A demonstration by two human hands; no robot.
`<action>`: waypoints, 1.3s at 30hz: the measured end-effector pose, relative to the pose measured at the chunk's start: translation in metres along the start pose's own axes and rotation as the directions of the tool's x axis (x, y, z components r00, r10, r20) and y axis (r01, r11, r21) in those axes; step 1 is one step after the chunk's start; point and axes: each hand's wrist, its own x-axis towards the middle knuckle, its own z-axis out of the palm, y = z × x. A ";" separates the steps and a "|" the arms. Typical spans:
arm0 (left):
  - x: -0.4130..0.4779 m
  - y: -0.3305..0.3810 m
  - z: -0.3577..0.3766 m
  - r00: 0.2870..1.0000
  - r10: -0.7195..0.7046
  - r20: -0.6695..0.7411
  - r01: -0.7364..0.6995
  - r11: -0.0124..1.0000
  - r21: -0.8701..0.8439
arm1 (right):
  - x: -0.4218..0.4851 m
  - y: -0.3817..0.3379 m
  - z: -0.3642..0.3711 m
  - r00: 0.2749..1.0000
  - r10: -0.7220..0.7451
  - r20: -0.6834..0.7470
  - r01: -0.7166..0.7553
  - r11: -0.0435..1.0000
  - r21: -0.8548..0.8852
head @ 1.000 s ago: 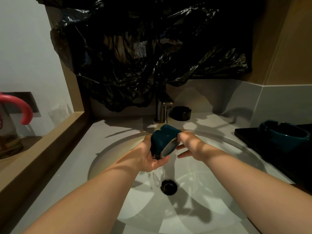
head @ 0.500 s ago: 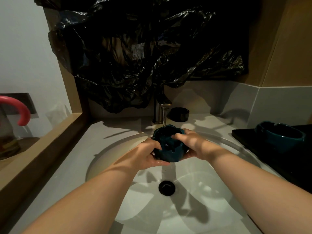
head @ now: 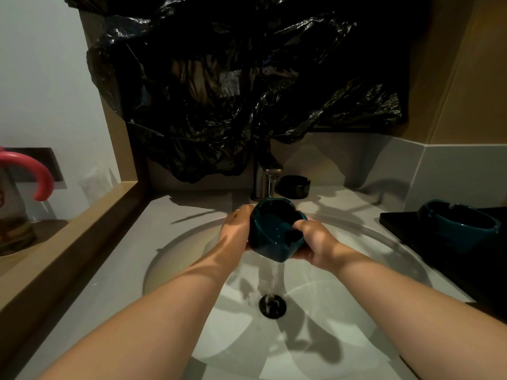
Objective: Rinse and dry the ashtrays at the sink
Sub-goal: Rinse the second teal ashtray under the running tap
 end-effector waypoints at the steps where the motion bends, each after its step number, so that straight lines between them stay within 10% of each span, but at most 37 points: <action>1: 0.002 0.000 -0.001 0.999 -0.015 -0.034 0.015 1.000 0.014 | -0.002 0.000 0.003 0.996 0.087 0.015 -0.087 0.996 0.035; 7: 0.001 -0.008 -0.011 0.912 -0.394 0.110 0.396 0.918 0.005 | -0.011 -0.018 0.008 0.955 0.297 -0.012 -0.292 0.930 -0.221; 12: 0.004 -0.014 -0.014 0.864 -0.427 0.266 0.423 0.903 0.074 | -0.004 -0.026 0.014 0.998 -0.047 -0.042 0.015 0.823 -0.569; 16: 0.003 -0.004 -0.003 0.952 -0.282 0.121 0.286 0.958 -0.017 | 0.000 -0.016 0.006 0.981 -0.190 0.029 0.182 0.867 -0.463; 22: 0.004 -0.001 -0.002 0.990 -0.118 0.080 0.106 0.984 0.146 | -0.001 -0.007 -0.007 0.985 0.166 0.054 -0.168 0.985 0.028; 25: 0.003 -0.006 -0.012 0.921 -0.310 0.235 0.294 0.951 0.098 | -0.007 -0.020 -0.006 0.963 0.261 0.073 -0.248 0.957 -0.154; 29: 0.006 -0.011 -0.017 0.844 -0.402 0.355 0.395 0.914 0.095 | -0.004 -0.030 -0.004 0.999 -0.032 0.008 0.031 0.825 -0.565; 39: -0.002 0.004 -0.027 0.895 -0.246 0.372 0.208 0.968 0.140 | 0.004 -0.017 -0.009 0.976 -0.204 0.075 0.216 0.886 -0.410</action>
